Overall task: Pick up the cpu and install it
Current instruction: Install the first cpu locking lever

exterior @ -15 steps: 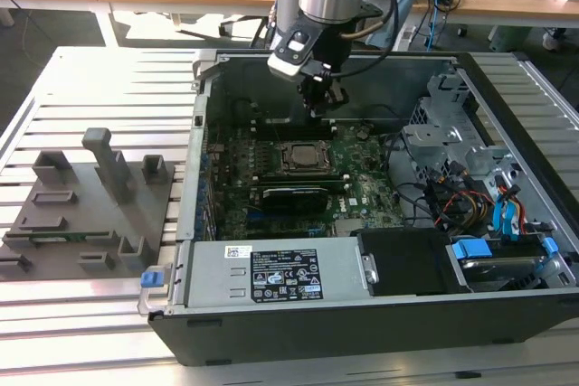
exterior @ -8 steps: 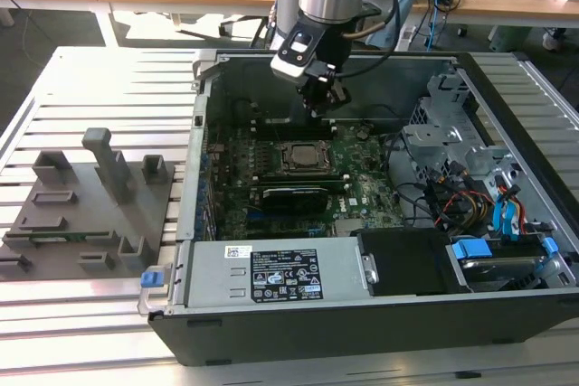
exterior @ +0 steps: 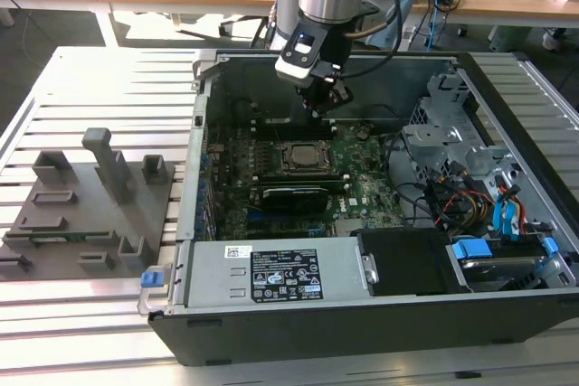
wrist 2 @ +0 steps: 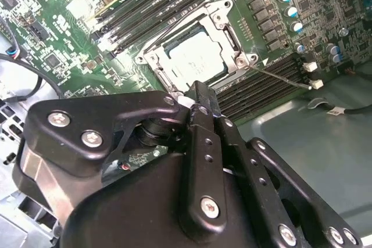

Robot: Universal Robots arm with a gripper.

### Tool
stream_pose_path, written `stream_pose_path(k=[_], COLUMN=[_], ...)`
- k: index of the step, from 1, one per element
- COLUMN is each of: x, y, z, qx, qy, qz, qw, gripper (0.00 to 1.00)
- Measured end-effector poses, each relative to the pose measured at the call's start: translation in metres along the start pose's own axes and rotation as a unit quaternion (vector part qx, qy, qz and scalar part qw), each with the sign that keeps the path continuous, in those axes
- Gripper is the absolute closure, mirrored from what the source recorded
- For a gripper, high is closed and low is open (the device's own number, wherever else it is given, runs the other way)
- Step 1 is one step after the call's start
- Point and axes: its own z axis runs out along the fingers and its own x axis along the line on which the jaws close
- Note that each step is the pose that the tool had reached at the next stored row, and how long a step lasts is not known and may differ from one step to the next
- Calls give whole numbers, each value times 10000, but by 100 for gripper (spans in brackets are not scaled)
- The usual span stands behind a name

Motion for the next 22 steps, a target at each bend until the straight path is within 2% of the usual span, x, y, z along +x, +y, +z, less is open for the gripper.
stream_pose_path(k=[4, 8, 9, 11, 15, 20, 22], x=[0, 0, 0, 0, 0, 0, 0], y=[0, 0, 0, 0, 1, 1, 1], z=[0, 0, 0, 0, 0, 0, 0], qx=[-7, -14, -17, -19, -28, -34, -38], qy=[-7, -14, -17, -19, -28, -35, -38], qz=[-209, -416, -521, -591, -849, -1062, -1178], qw=[9998, 9991, 9986, 9982, 9964, 9943, 9930], gripper=[89, 89, 89, 89, 89, 89, 89])
